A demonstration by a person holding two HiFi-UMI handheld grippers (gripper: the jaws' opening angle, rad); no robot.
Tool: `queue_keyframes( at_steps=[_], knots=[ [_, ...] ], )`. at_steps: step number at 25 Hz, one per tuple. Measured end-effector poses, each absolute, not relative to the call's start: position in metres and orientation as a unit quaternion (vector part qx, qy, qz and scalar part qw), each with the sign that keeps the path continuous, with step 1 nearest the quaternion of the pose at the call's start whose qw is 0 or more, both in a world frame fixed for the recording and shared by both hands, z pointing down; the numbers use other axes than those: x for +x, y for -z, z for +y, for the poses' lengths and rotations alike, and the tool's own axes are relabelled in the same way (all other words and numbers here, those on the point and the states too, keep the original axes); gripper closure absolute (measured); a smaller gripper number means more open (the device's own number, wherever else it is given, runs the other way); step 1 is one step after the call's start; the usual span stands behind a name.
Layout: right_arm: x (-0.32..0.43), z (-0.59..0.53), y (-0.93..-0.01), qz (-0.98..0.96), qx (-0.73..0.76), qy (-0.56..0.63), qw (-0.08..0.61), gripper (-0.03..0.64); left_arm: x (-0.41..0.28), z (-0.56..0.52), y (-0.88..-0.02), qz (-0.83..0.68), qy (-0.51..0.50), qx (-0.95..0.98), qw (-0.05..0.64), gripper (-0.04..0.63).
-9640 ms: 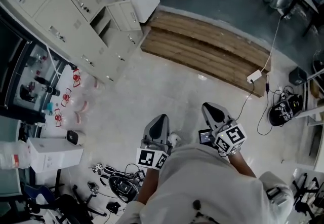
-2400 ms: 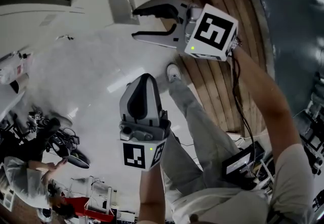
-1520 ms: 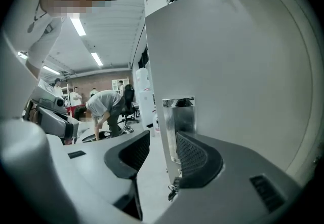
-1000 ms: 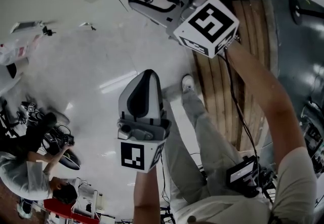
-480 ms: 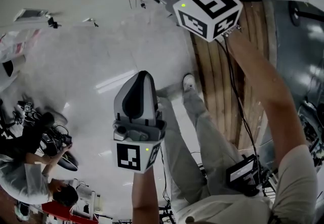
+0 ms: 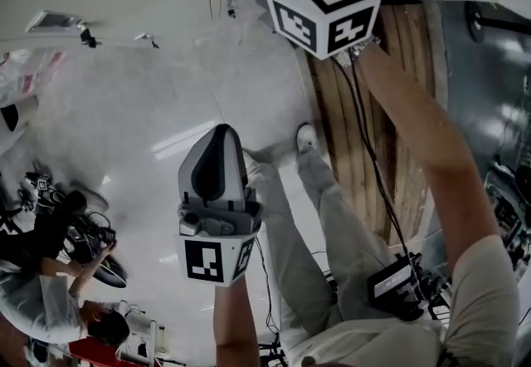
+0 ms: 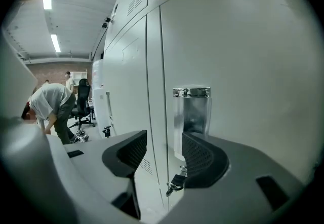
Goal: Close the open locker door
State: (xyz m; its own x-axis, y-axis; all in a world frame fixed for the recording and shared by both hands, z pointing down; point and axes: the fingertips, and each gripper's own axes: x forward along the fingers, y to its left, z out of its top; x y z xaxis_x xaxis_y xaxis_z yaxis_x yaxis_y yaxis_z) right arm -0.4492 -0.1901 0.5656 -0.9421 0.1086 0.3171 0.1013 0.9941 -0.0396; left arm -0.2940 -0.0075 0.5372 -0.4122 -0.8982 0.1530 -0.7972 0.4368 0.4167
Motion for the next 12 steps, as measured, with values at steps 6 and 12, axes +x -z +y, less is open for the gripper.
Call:
queue_keyframes(
  at_steps=[6,12],
  knots=[
    [-0.447,-0.19,-0.564,-0.987,-0.032,-0.004,0.16,0.408,-0.291,-0.001,-0.541,-0.832,0.141,0.504,0.183,0.588],
    [-0.44,-0.195,-0.563,-0.988,0.004,-0.013,0.154,0.388,-0.277,0.006,-0.547,-0.832,0.136,0.504,0.187,0.588]
  ],
)
